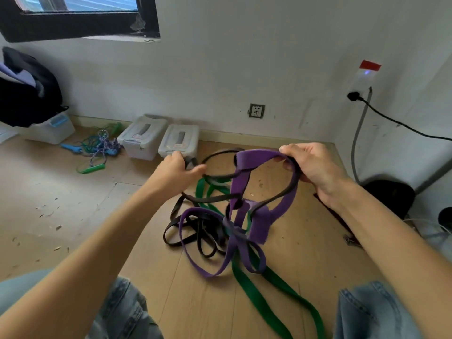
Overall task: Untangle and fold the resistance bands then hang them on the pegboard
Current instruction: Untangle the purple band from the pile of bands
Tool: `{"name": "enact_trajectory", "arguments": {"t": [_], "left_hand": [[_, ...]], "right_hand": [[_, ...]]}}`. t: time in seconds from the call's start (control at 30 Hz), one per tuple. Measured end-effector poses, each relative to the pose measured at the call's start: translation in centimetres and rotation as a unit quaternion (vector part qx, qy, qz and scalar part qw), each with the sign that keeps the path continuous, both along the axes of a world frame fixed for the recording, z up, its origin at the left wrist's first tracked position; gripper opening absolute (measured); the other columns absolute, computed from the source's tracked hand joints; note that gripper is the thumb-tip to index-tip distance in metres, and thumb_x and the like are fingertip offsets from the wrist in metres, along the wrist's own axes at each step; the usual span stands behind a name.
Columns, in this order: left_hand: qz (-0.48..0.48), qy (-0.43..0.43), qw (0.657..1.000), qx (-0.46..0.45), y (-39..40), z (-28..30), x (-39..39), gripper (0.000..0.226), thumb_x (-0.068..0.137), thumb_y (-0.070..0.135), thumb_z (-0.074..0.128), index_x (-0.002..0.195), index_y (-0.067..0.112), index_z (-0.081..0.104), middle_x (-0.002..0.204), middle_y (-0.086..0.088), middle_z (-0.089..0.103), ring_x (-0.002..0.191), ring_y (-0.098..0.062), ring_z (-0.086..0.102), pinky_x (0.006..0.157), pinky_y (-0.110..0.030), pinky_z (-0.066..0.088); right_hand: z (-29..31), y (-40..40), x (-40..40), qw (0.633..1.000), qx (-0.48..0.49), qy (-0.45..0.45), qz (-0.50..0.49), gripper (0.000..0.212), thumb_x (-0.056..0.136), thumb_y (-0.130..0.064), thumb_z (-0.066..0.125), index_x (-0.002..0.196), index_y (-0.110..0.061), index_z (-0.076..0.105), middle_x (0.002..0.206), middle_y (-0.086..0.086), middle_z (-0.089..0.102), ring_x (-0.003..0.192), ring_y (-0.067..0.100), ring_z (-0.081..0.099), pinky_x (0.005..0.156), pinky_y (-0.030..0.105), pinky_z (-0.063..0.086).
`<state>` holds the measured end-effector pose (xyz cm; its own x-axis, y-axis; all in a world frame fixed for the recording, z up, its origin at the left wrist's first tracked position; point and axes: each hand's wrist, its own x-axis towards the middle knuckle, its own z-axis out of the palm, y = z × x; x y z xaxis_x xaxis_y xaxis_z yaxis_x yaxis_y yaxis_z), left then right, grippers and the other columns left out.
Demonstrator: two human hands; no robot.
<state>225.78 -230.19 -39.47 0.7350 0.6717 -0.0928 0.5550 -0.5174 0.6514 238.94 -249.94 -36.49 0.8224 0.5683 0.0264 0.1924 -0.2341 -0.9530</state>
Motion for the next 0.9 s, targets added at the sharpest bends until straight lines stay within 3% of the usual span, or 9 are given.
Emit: {"name": "enact_trajectory", "arguments": {"t": [0.13,0.3,0.4,0.5,0.57,0.6,0.67,0.8,0.9], "left_hand": [[-0.057,0.059,0.995,0.048,-1.4,-0.2,0.0,0.078,0.074,0.052,0.066,0.132,0.009,0.037,0.132,-0.011,0.046,0.116,-0.024,0.049,0.094,-0.036,0.045],[-0.269,-0.002,0.945,-0.184,-5.5,-1.4,0.4,0.063,0.069,0.046,0.073,0.123,0.028,0.045,0.121,0.015,0.054,0.105,0.002,0.052,0.081,-0.016,0.043],[-0.210,-0.150,0.961,-0.103,-6.6,-2.5,1.4,0.040,0.077,0.028,0.072,0.111,0.022,0.052,0.102,0.012,0.062,0.088,0.004,0.061,0.074,-0.013,0.050],[-0.138,-0.207,0.965,-0.088,-6.2,-1.9,1.7,0.014,0.083,0.017,0.065,0.097,0.014,0.062,0.096,-0.006,0.069,0.084,-0.018,0.067,0.080,-0.036,0.055],[-0.127,-0.256,0.946,-0.153,-5.7,-1.0,1.5,0.008,0.086,0.013,0.061,0.093,0.012,0.066,0.089,-0.010,0.071,0.082,-0.020,0.069,0.079,-0.036,0.056],[-0.125,-0.280,0.933,-0.190,-5.4,-0.4,1.4,0.009,0.087,0.013,0.059,0.092,0.010,0.066,0.085,-0.008,0.071,0.079,-0.017,0.069,0.074,-0.031,0.057],[-0.116,-0.308,0.913,-0.241,-4.8,0.6,1.1,0.013,0.089,0.016,0.056,0.091,0.009,0.067,0.077,-0.001,0.071,0.071,-0.010,0.069,0.064,-0.021,0.054],[-0.055,-0.288,0.938,-0.182,-2.6,1.1,0.5,0.017,0.090,0.020,0.055,0.078,0.017,0.067,0.063,0.004,0.061,0.053,-0.001,0.054,0.051,-0.011,0.043],[-0.058,-0.185,0.981,0.008,-1.6,0.0,0.2,0.011,0.086,0.024,0.059,0.080,0.018,0.067,0.065,0.005,0.061,0.051,-0.002,0.052,0.048,-0.013,0.041]], "right_hand": [[-0.5,0.4,-0.3,0.999,0.006,-0.028,0.021,0.028,0.093,-0.028,0.052,0.069,-0.018,0.059,0.052,-0.008,0.052,0.049,0.004,0.045,0.053,0.020,0.038],[-0.2,1.0,-0.7,0.994,0.092,0.011,0.055,0.022,0.095,-0.025,0.050,0.077,-0.019,0.061,0.054,-0.013,0.060,0.053,0.000,0.056,0.058,0.018,0.047],[0.0,1.1,-1.5,0.984,0.129,0.036,0.119,0.016,0.095,-0.019,0.049,0.084,-0.013,0.060,0.046,-0.014,0.056,0.043,-0.003,0.052,0.044,0.009,0.040],[0.3,0.7,-0.9,0.974,0.145,0.058,0.161,0.020,0.082,-0.029,0.062,0.092,-0.012,0.061,0.051,-0.012,0.056,0.043,0.007,0.049,0.041,0.018,0.042],[0.4,0.2,-0.2,0.972,0.093,0.068,0.205,0.035,0.069,-0.038,0.069,0.099,-0.020,0.063,0.071,-0.007,0.066,0.066,0.031,0.059,0.066,0.044,0.054],[0.3,0.0,-0.1,0.970,0.051,0.061,0.231,0.037,0.066,-0.039,0.071,0.099,-0.025,0.064,0.079,-0.007,0.068,0.078,0.028,0.062,0.078,0.045,0.052],[-0.4,-0.1,-0.2,0.967,-0.044,0.014,0.251,0.026,0.069,-0.037,0.074,0.091,-0.026,0.064,0.075,-0.012,0.067,0.072,0.006,0.062,0.065,0.022,0.054],[-1.4,0.3,1.3,0.998,-0.038,0.012,0.043,0.011,0.084,-0.016,0.066,0.083,-0.017,0.055,0.066,0.000,0.059,0.037,0.002,0.044,0.034,0.015,0.032],[-1.4,0.0,2.4,0.996,-0.032,0.014,-0.077,0.014,0.086,-0.010,0.061,0.090,-0.017,0.050,0.070,0.005,0.054,0.037,0.006,0.039,0.031,0.017,0.028]]}}
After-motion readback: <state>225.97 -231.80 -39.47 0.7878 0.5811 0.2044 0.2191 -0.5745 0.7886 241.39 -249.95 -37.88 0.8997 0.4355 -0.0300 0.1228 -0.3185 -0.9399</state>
